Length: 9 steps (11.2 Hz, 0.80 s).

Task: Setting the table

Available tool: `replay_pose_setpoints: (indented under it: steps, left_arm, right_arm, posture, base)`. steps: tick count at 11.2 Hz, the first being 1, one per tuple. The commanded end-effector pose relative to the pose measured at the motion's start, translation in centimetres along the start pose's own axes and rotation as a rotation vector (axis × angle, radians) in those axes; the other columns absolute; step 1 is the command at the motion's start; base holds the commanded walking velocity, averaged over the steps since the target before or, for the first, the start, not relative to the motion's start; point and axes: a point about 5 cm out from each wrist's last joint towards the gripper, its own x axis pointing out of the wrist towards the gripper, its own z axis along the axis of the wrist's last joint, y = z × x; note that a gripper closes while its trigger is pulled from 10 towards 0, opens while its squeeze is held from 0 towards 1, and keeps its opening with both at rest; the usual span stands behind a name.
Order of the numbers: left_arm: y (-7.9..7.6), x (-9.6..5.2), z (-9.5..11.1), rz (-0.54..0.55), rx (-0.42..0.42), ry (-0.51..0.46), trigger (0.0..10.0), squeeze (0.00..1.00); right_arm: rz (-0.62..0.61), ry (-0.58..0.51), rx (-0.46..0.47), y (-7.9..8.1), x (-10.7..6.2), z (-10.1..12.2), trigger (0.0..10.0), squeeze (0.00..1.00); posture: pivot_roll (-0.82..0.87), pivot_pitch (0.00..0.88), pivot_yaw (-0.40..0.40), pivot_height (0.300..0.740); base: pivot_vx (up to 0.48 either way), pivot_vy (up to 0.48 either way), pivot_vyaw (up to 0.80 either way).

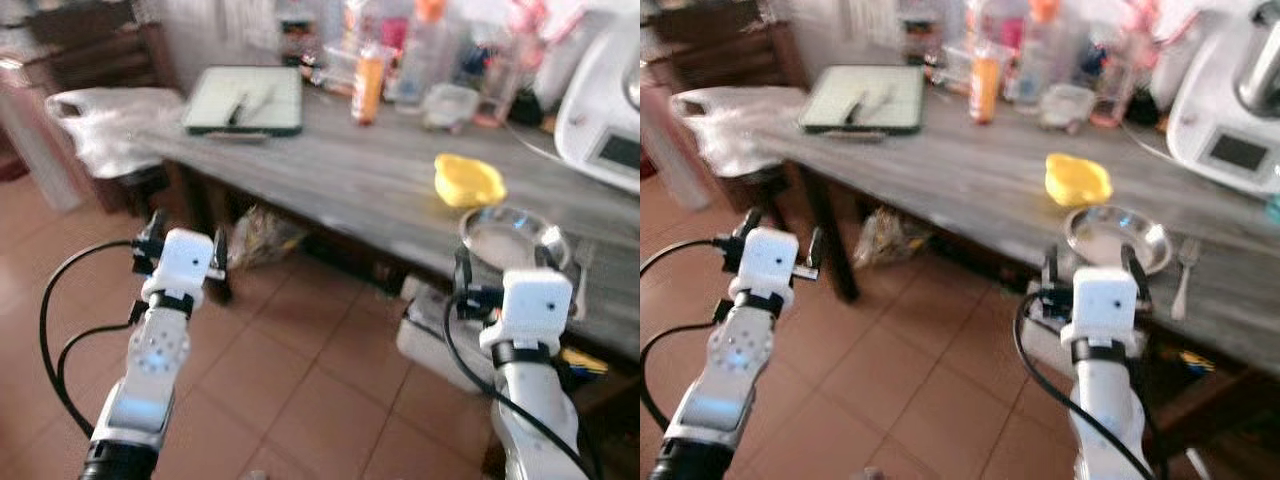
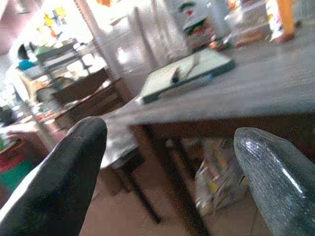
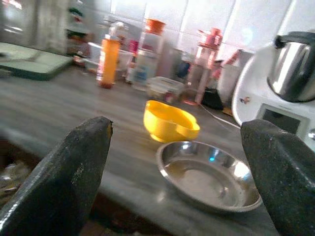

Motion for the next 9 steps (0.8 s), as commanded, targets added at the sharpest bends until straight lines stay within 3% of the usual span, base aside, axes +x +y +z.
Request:
replay_pose_setpoints:
  steps: [1,9]
  left_arm:
    - [-0.14,-0.14,-0.04,-0.018,-0.003,0.001,10.0,0.0]
    - [-0.42,0.33,0.2,-0.034,-0.015,-0.002,10.0,0.0]
  right_arm:
    - [-0.002,0.005,-0.014,-0.21,-0.03,-0.12,10.0,0.0]
    - [-0.013,0.02,-0.013,-0.17,-0.31,-0.4,10.0,0.0]
  posture:
    - [0.15,0.054,0.014,0.74]
    - [0.15,0.059,0.028,0.74]
  base:
    - [-0.322,0.0,0.0]
    - [-0.326,0.0,0.0]
